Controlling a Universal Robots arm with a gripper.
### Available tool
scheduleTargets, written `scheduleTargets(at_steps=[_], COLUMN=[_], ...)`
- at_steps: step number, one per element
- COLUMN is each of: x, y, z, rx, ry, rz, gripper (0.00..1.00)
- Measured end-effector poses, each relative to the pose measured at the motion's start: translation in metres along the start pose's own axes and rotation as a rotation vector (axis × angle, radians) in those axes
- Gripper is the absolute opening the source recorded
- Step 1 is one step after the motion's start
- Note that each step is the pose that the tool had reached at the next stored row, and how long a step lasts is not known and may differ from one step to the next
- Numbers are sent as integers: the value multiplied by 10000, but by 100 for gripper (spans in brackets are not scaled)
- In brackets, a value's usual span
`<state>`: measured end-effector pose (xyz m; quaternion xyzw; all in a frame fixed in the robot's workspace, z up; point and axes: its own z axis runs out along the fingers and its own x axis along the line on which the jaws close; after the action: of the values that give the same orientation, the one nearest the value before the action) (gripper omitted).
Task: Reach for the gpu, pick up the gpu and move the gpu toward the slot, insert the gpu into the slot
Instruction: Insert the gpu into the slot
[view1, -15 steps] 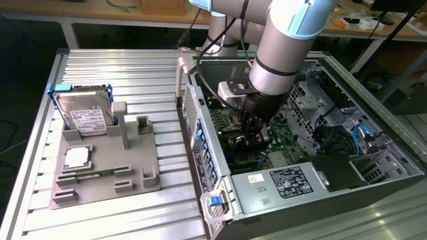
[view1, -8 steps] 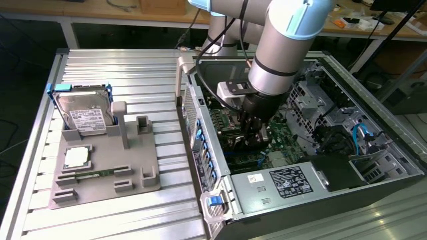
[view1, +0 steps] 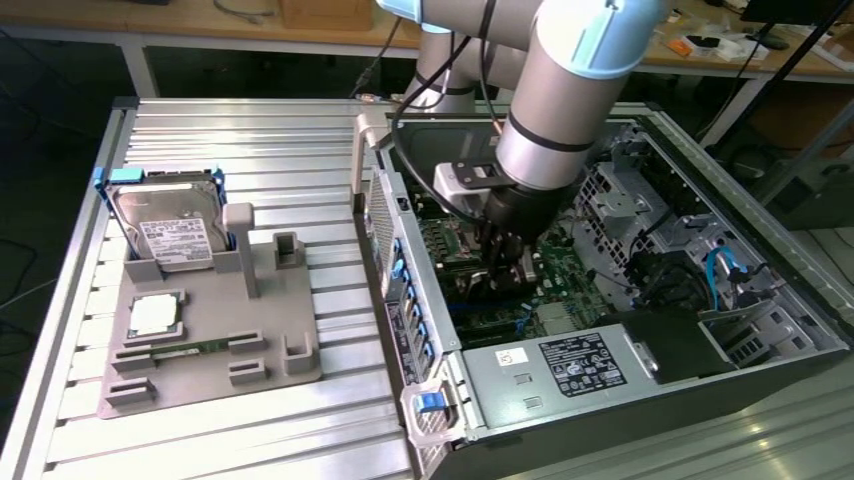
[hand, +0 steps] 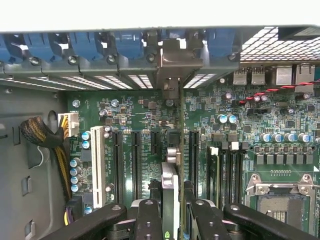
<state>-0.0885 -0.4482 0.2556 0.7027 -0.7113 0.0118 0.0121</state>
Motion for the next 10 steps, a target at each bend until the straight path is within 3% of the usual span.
scheduleTargets(at_steps=[10], x=[-11], y=[1], z=[-1], rx=[-1], ry=[1], rz=[0], gripper=[27])
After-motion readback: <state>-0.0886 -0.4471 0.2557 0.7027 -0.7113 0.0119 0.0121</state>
